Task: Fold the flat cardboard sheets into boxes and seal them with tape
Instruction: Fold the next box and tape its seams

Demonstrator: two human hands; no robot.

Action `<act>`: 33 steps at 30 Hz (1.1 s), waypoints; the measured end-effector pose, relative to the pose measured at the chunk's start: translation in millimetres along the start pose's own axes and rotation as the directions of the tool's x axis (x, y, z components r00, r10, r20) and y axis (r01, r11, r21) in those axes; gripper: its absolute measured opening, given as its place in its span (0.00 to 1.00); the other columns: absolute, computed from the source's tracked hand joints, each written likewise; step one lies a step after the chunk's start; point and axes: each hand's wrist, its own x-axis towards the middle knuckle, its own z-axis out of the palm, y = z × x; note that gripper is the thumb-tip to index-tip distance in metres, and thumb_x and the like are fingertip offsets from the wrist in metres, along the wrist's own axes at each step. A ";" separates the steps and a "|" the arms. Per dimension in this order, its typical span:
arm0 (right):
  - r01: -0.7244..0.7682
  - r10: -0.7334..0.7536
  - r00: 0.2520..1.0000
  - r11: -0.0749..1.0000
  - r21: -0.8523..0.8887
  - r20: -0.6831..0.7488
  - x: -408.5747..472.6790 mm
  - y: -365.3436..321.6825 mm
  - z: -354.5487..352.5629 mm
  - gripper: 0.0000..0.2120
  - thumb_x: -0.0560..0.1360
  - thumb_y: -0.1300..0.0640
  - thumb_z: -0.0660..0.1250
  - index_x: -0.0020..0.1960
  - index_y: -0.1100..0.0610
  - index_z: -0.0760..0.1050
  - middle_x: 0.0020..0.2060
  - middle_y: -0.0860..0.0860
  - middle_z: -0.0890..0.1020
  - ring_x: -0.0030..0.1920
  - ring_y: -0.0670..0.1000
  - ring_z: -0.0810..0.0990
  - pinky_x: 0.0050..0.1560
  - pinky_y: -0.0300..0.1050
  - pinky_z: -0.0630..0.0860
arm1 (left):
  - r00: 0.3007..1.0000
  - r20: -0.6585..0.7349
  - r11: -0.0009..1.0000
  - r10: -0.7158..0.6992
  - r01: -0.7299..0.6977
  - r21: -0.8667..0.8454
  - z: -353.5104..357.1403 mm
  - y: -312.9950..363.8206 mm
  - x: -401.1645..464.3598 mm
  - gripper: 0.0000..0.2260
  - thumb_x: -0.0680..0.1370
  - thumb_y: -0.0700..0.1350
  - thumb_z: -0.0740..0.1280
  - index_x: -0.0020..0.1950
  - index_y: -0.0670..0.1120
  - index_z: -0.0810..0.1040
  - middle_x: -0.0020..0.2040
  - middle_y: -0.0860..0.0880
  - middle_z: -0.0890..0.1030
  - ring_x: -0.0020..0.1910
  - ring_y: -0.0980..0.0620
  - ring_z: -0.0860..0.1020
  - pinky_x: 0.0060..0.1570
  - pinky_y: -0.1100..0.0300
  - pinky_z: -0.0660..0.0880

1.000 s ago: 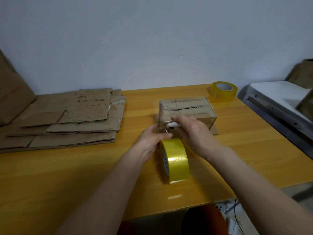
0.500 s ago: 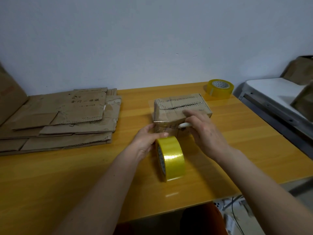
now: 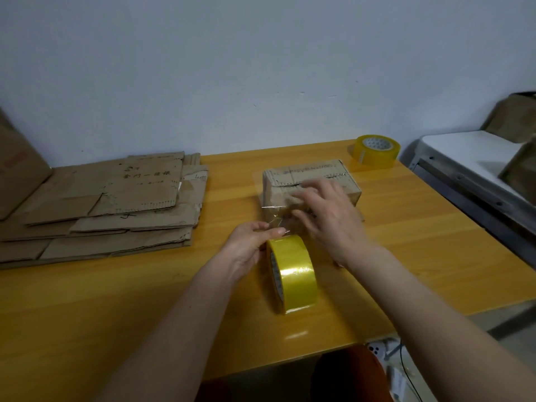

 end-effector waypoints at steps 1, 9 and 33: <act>0.022 -0.025 0.998 0.998 0.061 0.053 12.2 -4.2 3.6 0.15 0.74 0.54 0.68 0.60 0.55 0.78 0.59 0.54 0.76 0.60 0.55 0.71 0.58 0.46 0.68 | 1.000 0.027 1.000 0.005 -0.005 0.002 0.2 -0.4 -1.4 0.13 0.72 0.31 0.71 0.53 0.40 0.73 0.49 0.39 0.79 0.49 0.43 0.78 0.58 0.47 0.73; -0.209 0.138 0.953 0.945 0.253 0.270 40.7 -2.1 22.1 0.15 0.76 0.59 0.67 0.63 0.53 0.78 0.62 0.51 0.75 0.64 0.53 0.67 0.67 0.46 0.61 | 0.980 0.186 0.996 0.069 -0.077 0.036 -15.1 5.1 -15.5 0.09 0.71 0.32 0.71 0.46 0.43 0.76 0.38 0.46 0.81 0.38 0.52 0.80 0.44 0.58 0.78; -0.480 0.464 0.803 0.132 0.867 0.373 -23.2 -63.8 -14.1 0.08 0.78 0.59 0.65 0.40 0.58 0.74 0.33 0.50 0.75 0.38 0.49 0.72 0.45 0.46 0.69 | 0.826 -0.041 0.756 0.563 -0.494 0.429 2.8 22.2 -75.8 0.08 0.77 0.46 0.68 0.42 0.57 0.84 0.39 0.58 0.84 0.39 0.64 0.79 0.40 0.69 0.74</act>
